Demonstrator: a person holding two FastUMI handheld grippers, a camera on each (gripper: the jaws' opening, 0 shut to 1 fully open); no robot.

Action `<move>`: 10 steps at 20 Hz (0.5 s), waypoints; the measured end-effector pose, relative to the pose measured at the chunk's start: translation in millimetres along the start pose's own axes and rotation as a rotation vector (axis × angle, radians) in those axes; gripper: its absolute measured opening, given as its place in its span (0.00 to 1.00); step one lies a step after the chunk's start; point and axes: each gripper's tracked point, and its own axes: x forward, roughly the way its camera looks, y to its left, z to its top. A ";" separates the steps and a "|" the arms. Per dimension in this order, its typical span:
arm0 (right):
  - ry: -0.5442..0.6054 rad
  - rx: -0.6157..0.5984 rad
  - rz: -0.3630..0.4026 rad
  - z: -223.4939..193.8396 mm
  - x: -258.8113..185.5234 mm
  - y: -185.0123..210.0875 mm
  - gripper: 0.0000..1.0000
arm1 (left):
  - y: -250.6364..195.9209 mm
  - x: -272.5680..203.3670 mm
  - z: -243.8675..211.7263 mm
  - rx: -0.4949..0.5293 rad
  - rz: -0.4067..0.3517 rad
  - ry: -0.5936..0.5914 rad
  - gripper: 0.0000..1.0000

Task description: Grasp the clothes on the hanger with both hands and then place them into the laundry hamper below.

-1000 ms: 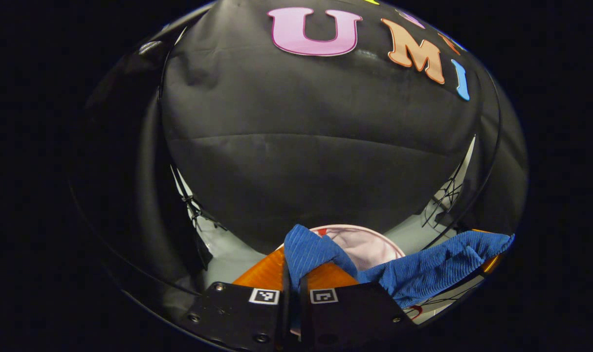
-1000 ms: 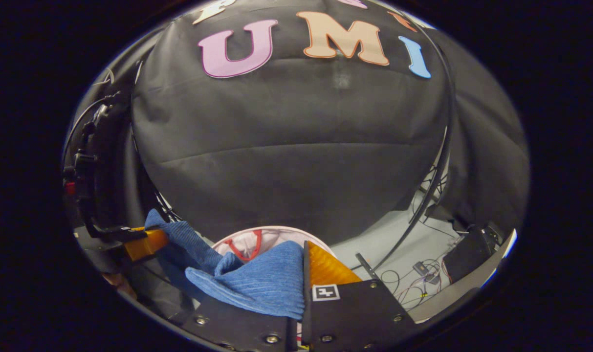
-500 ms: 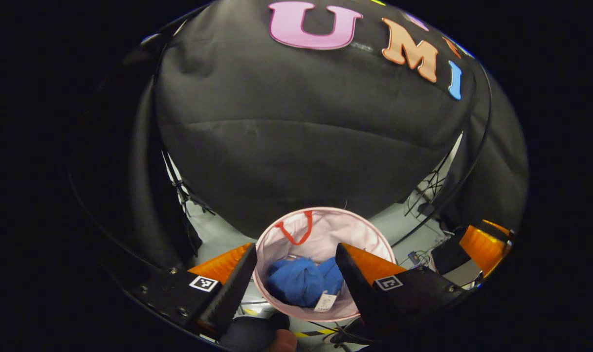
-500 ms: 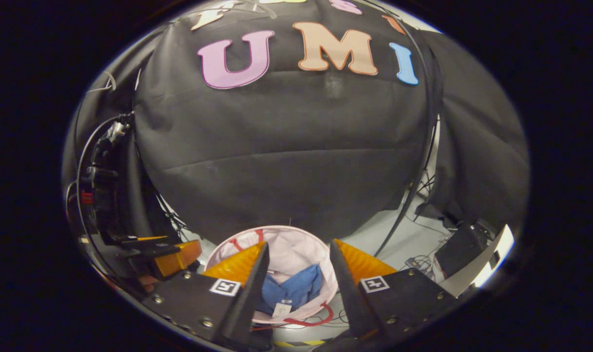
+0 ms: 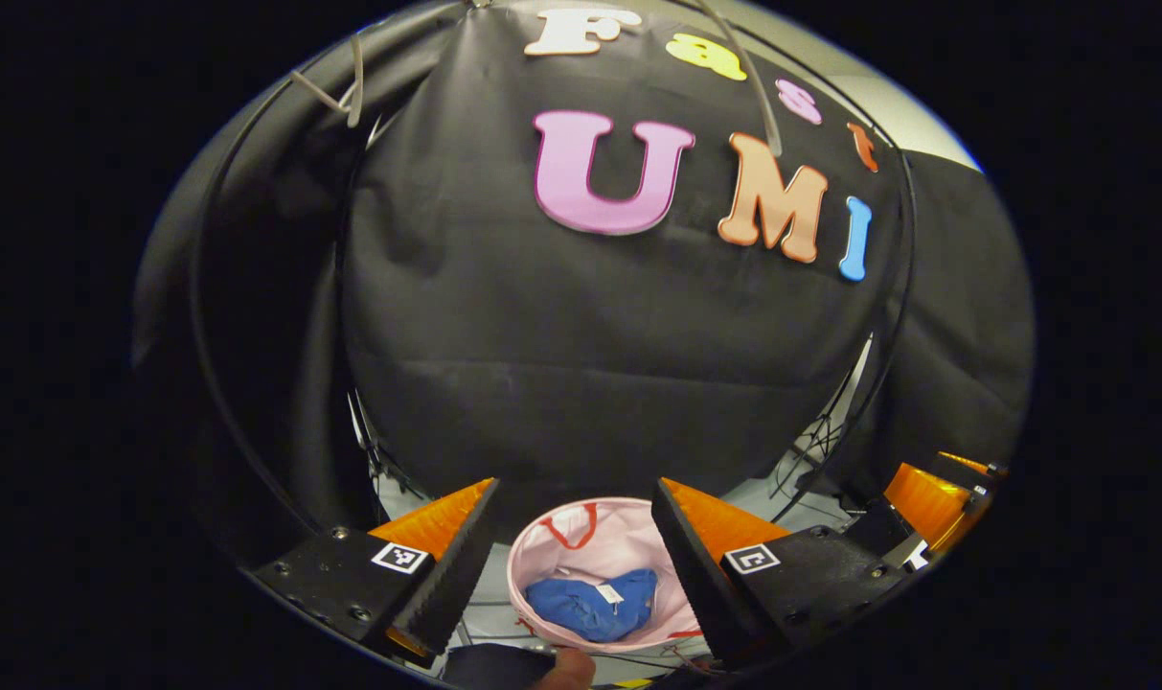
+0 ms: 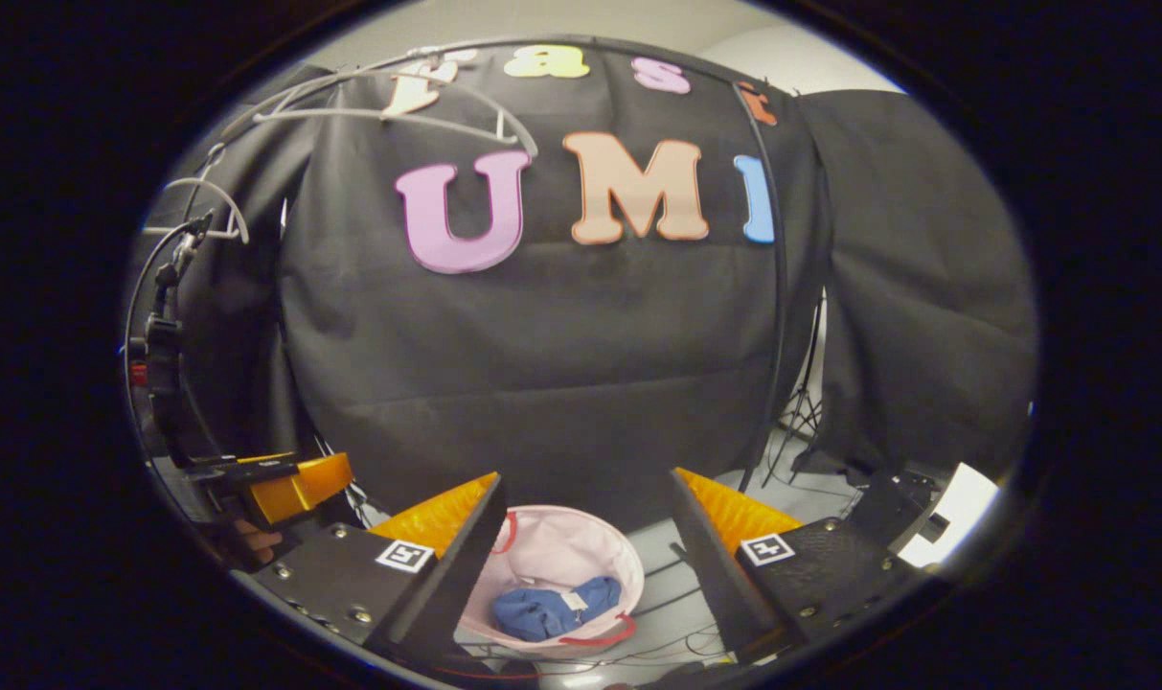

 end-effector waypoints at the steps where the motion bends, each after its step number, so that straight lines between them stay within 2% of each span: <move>1: -0.029 -0.001 0.003 13.9 -10.5 1.4 1.00 | -0.5 -12.9 12.3 0.004 -0.007 -0.029 0.96; 3: -0.089 0.001 0.001 41.1 -28.6 2.0 0.96 | -0.4 -32.0 35.8 0.013 -0.012 -0.089 0.96; 4: -0.120 0.007 0.006 51.1 -39.2 4.5 1.00 | 0.3 -40.8 46.8 0.014 -0.009 -0.118 0.96; 5: -0.149 0.011 0.019 62.9 -51.0 7.9 0.96 | 0.2 -46.1 56.9 0.015 -0.007 -0.145 0.96; 6: -0.174 0.010 0.031 73.9 -62.4 11.3 1.00 | 1.1 -57.2 68.0 0.013 -0.004 -0.171 0.96; 7: -0.195 0.008 0.038 84.2 -73.2 13.9 1.00 | 2.1 -68.4 76.8 0.015 -0.004 -0.195 0.92; 8: -0.214 0.005 0.044 92.9 -83.7 14.4 1.00 | 2.7 -80.2 85.7 0.016 -0.001 -0.214 0.96; 10: -0.252 0.004 0.065 110.9 -103.3 19.0 0.96 | 1.3 -102.0 105.0 0.016 0.002 -0.257 0.92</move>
